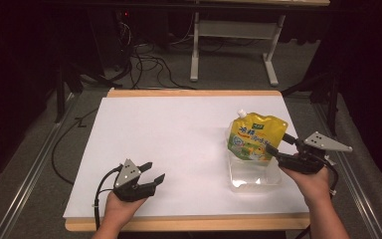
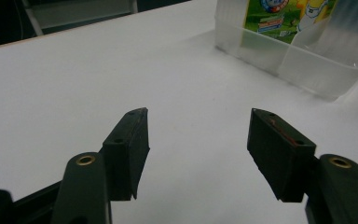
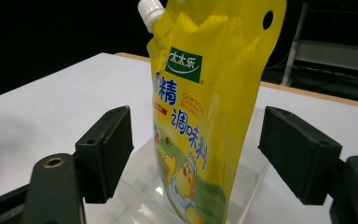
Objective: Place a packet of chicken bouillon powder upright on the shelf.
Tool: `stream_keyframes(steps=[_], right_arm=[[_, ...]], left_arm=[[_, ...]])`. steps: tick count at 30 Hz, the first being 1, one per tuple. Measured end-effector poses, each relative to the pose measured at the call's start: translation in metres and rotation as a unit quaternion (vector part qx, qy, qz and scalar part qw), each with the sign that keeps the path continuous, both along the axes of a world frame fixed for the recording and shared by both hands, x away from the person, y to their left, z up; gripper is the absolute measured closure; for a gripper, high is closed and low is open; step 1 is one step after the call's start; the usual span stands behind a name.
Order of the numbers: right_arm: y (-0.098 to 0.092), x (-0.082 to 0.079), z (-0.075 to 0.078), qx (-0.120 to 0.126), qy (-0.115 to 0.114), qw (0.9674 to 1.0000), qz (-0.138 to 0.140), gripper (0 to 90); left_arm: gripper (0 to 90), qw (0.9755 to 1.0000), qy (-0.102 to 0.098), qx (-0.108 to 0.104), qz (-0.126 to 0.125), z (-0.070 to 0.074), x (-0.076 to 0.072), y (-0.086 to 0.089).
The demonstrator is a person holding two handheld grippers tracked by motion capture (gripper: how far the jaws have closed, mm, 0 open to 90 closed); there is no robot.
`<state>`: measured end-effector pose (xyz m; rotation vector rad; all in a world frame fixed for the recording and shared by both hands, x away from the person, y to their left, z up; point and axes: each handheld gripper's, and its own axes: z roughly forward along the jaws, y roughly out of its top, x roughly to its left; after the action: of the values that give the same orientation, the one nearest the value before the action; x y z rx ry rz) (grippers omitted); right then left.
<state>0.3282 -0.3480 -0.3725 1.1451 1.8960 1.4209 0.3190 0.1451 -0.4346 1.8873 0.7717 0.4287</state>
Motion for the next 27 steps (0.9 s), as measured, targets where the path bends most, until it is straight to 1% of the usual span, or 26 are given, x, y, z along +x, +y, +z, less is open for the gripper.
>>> stream_keyframes(steps=[2,3,4,7,11,14,15,16,17,20,21,22,24,27], right_arm=[[0.0,-0.008,0.002,0.0,-0.006,1.0,-0.001,25.2],[0.0,-0.016,0.005,-0.001,-0.012,0.9999,-0.003,24.6],[0.0,-0.016,0.005,-0.001,-0.012,0.9999,-0.003,24.6],[0.005,-0.026,0.011,-0.005,-0.02,0.9998,0.0,24.1],[0.017,-0.034,0.016,-0.005,-0.03,0.9994,0.018,23.1],[0.033,-0.036,0.015,-0.008,-0.032,0.9987,0.04,20.3],[0.045,-0.035,0.01,-0.006,-0.025,0.9983,0.052,19.1],[0.045,-0.035,0.01,-0.006,-0.025,0.9983,0.052,19.1],[0.051,-0.034,0.006,0.003,-0.017,0.9979,0.063,19.0],[0.07,-0.03,-0.011,0.017,0.009,0.9966,0.081,19.1],[0.08,-0.028,-0.02,0.008,0.019,0.9964,0.083,19.1],[0.08,-0.028,-0.02,0.008,0.019,0.9964,0.083,19.1],[0.086,-0.027,-0.025,-0.006,0.023,0.9956,0.091,19.1],[0.087,-0.027,-0.027,-0.006,0.025,0.9953,0.094,19.1]], left_arm=[[39.2,1.0,-0.001,-0.003,-0.002,0.001,-0.001,-0.001],[39.2,1.0,-0.001,-0.004,-0.003,0.001,-0.001,-0.002],[39.2,1.0,0.0,-0.003,-0.004,0.002,-0.002,-0.002],[38.9,1.0,-0.001,-0.005,-0.006,0.002,-0.003,-0.005],[38.6,0.9999,-0.002,-0.003,-0.011,0.003,-0.005,-0.007],[38.3,0.9999,-0.003,-0.002,-0.014,0.003,-0.005,-0.008],[38.2,0.9999,-0.003,-0.001,-0.014,0.003,-0.005,-0.008],[38.2,0.9999,-0.003,0.0,-0.015,0.003,-0.005,-0.009],[38.0,0.9999,-0.002,-0.001,-0.015,0.003,-0.005,-0.009],[37.9,0.9999,-0.001,0.0,-0.015,0.002,-0.004,-0.008],[37.6,0.9999,0.002,0.0,-0.017,0.002,-0.003,-0.008],[37.5,0.9999,0.002,0.0,-0.017,0.002,-0.003,-0.008],[37.5,0.9998,0.003,0.0,-0.018,0.002,-0.002,-0.008],[37.3,0.9998,0.006,-0.003,-0.017,0.002,-0.001,-0.007]])
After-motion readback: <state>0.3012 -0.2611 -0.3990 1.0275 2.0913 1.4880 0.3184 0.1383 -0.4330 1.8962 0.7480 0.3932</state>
